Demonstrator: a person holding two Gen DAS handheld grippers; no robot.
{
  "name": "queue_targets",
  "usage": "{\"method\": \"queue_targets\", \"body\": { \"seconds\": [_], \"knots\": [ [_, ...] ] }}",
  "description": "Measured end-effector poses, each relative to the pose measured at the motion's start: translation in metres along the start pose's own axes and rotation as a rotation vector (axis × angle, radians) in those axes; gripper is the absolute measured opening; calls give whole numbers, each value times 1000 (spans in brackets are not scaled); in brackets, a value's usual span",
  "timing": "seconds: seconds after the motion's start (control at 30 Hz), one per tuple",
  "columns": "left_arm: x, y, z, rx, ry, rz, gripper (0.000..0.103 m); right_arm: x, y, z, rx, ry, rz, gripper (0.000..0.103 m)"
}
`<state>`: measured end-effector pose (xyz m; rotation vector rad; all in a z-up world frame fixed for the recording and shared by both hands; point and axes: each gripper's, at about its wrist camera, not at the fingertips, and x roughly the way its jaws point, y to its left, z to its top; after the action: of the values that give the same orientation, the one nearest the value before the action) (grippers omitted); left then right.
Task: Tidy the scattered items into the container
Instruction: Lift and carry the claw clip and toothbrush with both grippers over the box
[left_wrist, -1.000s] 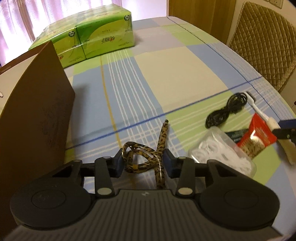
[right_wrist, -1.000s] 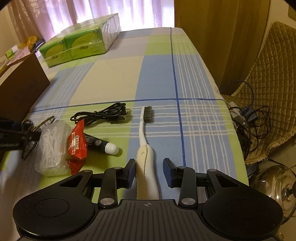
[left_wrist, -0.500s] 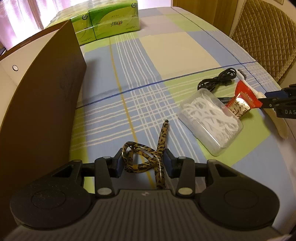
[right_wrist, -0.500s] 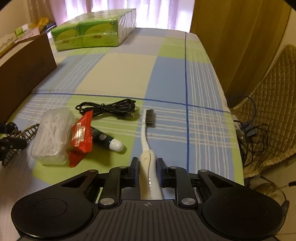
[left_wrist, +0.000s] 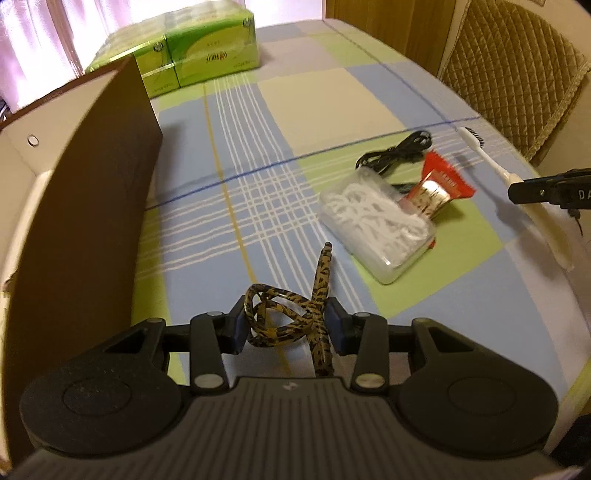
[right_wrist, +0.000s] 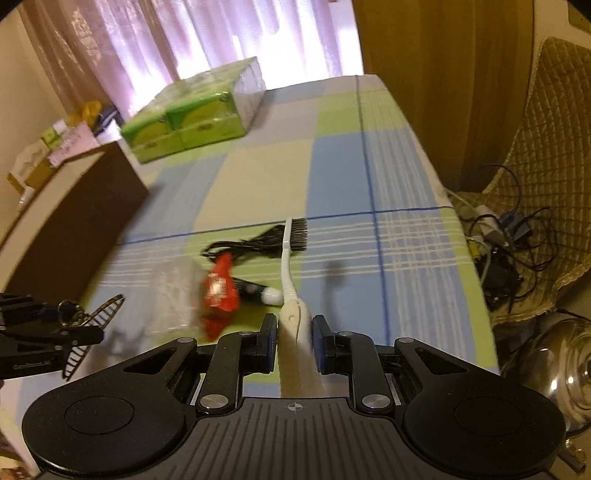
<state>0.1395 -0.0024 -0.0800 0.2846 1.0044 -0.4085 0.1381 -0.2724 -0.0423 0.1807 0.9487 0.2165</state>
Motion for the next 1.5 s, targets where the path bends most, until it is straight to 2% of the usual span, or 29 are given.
{"method": "queue_targets", "body": {
  "seconds": [0.23, 0.43, 0.7, 0.9, 1.1, 1.23, 1.5],
  "knots": [
    [-42, -2, 2, -13, -78, 14, 37, -10, 35, 5, -62, 20, 72, 22],
    [-80, 15, -4, -41, -126, 14, 37, -20, 80, 11, -75, 10, 183, 22],
    [-129, 57, -14, -62, -190, 1, 37, -28, 147, 18, -48, 17, 374, 22],
    [-154, 100, -22, -77, -214, 43, 37, -16, 199, 30, -56, 22, 444, 22],
    [-163, 146, -26, -76, -233, 79, 37, 6, 252, 49, -35, 10, 475, 22],
    [-160, 182, -27, -87, -233, 90, 37, 28, 283, 60, -26, 5, 464, 22],
    [-137, 250, -6, -73, -218, 111, 37, 81, 331, 89, -49, -36, 342, 22]
  ]
}}
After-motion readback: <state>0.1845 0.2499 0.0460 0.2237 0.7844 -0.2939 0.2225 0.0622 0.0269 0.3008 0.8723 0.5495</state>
